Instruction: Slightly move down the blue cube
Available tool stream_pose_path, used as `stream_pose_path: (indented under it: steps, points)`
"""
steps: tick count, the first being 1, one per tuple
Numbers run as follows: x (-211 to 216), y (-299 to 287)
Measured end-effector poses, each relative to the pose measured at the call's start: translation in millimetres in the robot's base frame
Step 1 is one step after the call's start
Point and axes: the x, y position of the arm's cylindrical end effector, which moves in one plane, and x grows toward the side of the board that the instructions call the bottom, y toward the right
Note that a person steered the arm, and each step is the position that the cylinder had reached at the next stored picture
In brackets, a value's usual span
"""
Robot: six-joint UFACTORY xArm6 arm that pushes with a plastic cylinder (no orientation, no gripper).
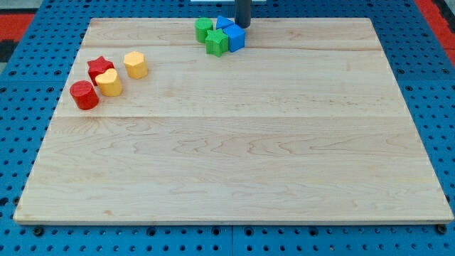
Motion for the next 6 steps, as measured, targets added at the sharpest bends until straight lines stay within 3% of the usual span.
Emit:
stream_pose_path:
  steps: [4, 6]
  points:
    - [88, -17]
    - [122, 43]
